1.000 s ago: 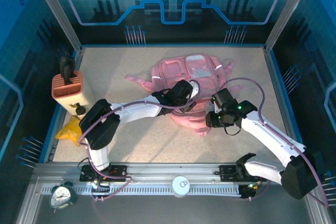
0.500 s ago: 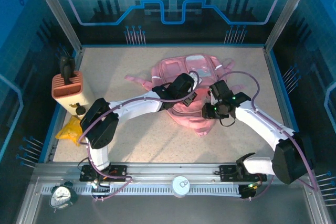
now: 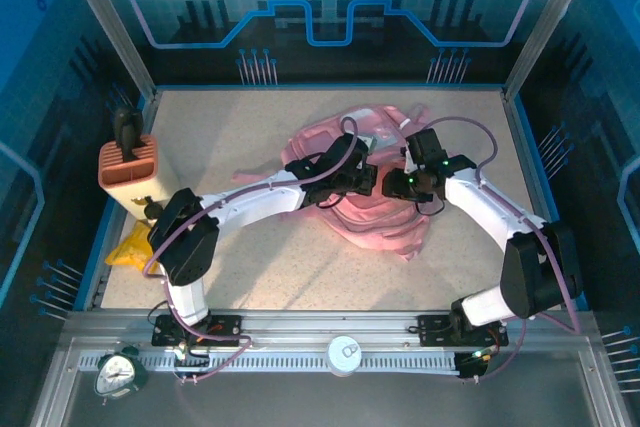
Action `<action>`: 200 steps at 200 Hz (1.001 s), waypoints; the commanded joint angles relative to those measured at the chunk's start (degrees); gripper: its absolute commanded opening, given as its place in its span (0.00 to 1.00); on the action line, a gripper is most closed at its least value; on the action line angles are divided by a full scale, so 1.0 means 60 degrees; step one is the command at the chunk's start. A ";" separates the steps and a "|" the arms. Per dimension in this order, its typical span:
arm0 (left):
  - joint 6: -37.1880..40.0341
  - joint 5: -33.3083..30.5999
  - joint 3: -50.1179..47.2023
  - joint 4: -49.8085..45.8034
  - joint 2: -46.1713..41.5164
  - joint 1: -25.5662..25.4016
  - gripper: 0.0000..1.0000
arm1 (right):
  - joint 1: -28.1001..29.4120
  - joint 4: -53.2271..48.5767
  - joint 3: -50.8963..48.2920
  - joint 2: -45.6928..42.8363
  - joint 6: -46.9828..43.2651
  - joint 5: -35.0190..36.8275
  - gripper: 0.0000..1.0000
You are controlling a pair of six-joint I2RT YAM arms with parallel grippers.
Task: Pack the student bag
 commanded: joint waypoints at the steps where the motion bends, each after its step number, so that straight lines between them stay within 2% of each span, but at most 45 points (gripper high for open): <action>1: -0.1599 0.0515 0.0072 0.0551 -0.0542 -0.0102 0.00 | -0.0083 0.1324 0.0090 -0.0100 0.0390 -0.1139 0.55; 14: -0.1597 0.0411 0.0111 0.0583 -0.0603 -0.0102 0.00 | -0.0089 0.1329 0.0030 -0.0145 0.0487 -0.1404 0.63; 34: -0.1583 0.0143 0.0162 0.0304 -0.0674 -0.0082 0.00 | -0.0280 0.1716 -0.0430 -0.0579 0.0606 -0.2020 0.64; 51: -0.1620 0.0138 0.0081 0.0293 -0.0730 -0.0035 0.00 | -0.0607 0.2046 -0.0962 -0.0877 0.0838 -0.2600 0.57; 77: -0.1747 0.0303 -0.0022 0.0380 -0.0745 -0.0029 0.00 | -0.0763 0.1476 -0.1007 -0.0632 0.0458 -0.1825 0.43; 103: -0.1893 0.0434 -0.0073 0.0478 -0.0720 -0.0035 0.00 | -0.0690 0.2121 -0.1045 -0.0039 0.0649 -0.2367 0.33; 146: -0.2341 -0.0031 -0.0338 0.0370 -0.0814 0.0027 0.00 | -0.0160 0.3802 -0.0905 0.0629 0.1219 -0.3651 0.30; 173: -0.2602 0.0312 -0.0635 0.0287 -0.0949 0.0178 0.00 | -0.0235 0.3333 -0.1306 -0.0138 0.0847 -0.3065 0.33; 187: -0.2798 0.0406 -0.1020 0.0514 -0.1190 0.0219 0.20 | -0.0397 0.2914 -0.1746 -0.0783 0.0608 -0.2769 0.35; 200: -0.2904 0.0566 -0.1388 0.0707 -0.1540 0.0249 0.32 | -0.0515 0.2386 -0.2054 -0.1568 0.0342 -0.2197 0.40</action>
